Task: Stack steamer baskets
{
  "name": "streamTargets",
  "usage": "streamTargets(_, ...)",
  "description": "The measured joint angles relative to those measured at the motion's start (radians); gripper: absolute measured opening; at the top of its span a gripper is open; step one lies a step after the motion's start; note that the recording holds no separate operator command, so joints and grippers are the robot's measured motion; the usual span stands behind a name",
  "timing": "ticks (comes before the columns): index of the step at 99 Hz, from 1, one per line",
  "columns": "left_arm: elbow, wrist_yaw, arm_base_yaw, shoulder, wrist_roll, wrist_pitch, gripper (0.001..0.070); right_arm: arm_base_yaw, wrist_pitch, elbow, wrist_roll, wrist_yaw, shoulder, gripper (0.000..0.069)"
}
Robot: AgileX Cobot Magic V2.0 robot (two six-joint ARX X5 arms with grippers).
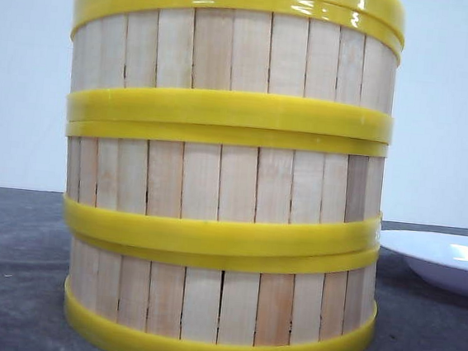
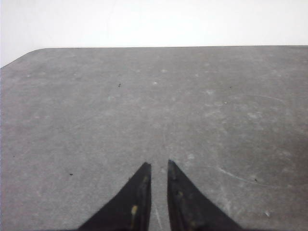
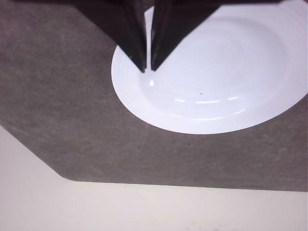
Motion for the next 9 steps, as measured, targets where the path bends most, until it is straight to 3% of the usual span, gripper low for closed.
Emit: streamTargets(9,0.000,0.000,0.000,0.000,0.000,0.000,0.0034,0.000,0.000,0.000,0.000,0.000,0.000,0.0009)
